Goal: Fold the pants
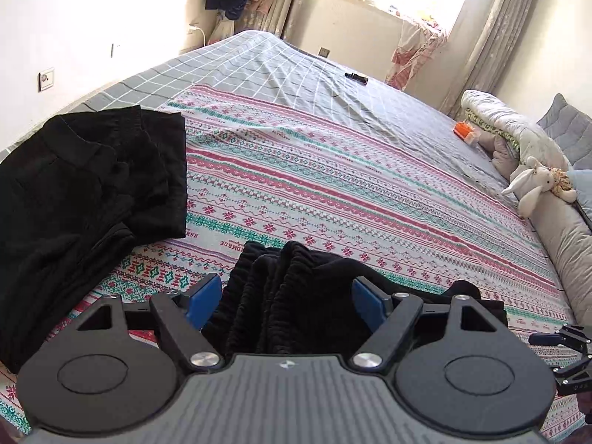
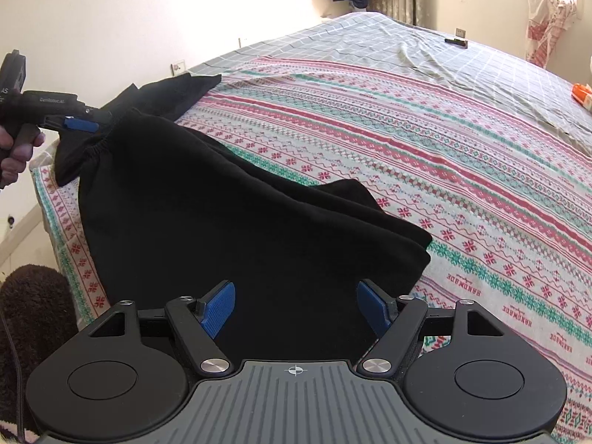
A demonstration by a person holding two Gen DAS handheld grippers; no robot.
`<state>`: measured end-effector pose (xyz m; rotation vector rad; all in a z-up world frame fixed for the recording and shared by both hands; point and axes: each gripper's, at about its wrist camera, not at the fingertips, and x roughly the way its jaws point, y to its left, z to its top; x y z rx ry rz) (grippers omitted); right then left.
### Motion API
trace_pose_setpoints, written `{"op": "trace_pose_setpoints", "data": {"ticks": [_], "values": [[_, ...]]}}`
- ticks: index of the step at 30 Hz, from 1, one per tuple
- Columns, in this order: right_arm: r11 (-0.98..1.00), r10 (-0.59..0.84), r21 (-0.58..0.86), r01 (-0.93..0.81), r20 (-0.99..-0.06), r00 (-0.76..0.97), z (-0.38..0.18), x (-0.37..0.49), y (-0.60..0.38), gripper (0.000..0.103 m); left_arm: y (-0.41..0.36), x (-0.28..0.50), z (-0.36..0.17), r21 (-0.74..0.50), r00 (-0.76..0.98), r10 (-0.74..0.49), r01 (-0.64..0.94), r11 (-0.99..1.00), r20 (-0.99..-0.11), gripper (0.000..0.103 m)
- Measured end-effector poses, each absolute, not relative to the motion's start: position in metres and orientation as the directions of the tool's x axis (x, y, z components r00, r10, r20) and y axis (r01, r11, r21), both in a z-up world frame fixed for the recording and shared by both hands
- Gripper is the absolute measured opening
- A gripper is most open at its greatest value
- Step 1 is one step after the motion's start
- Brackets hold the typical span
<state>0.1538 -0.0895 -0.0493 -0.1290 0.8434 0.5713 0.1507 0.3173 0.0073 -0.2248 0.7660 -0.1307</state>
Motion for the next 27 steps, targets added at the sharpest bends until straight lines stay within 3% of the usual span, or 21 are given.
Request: {"op": "trace_pose_setpoints", "data": {"ticks": [3, 8, 15, 18, 19, 20, 27], "values": [[0.824, 0.443, 0.120, -0.554, -0.745, 0.498, -0.050, 0.176, -0.081, 0.067, 0.288, 0.138, 0.012, -0.266, 0.729, -0.241, 0.084, 0.960, -0.641, 0.103], [0.808, 0.409, 0.076, -0.585, -0.786, 0.463, -0.051, 0.207, -0.066, 0.040, 0.220, 0.152, -0.018, -0.355, 0.661, -0.339, 0.116, 0.928, -0.670, 0.101], [0.747, 0.394, 0.023, -0.665, -0.820, 0.414, -0.049, 0.230, -0.044, 0.035, 0.149, 0.195, -0.077, -0.452, 0.562, -0.462, 0.168, 0.876, -0.686, 0.069], [0.714, 0.368, -0.002, -0.700, -0.849, 0.379, -0.054, 0.238, -0.039, 0.033, 0.138, 0.203, -0.108, -0.406, 0.517, -0.428, 0.163, 0.899, -0.741, 0.059], [0.705, 0.358, -0.001, -0.709, -0.862, 0.358, -0.057, 0.243, -0.039, 0.032, 0.140, 0.202, -0.114, -0.395, 0.531, -0.417, 0.162, 0.904, -0.737, 0.044], [0.704, 0.347, 0.007, -0.710, -0.876, 0.336, -0.059, 0.249, -0.041, 0.032, 0.143, 0.204, -0.114, -0.396, 0.527, -0.417, 0.159, 0.904, -0.741, 0.039], [0.686, 0.295, 0.039, -0.727, -0.928, 0.228, -0.065, 0.283, -0.055, 0.031, 0.168, 0.216, -0.121, -0.532, 0.461, -0.531, 0.143, 0.835, -0.711, 0.038]]}}
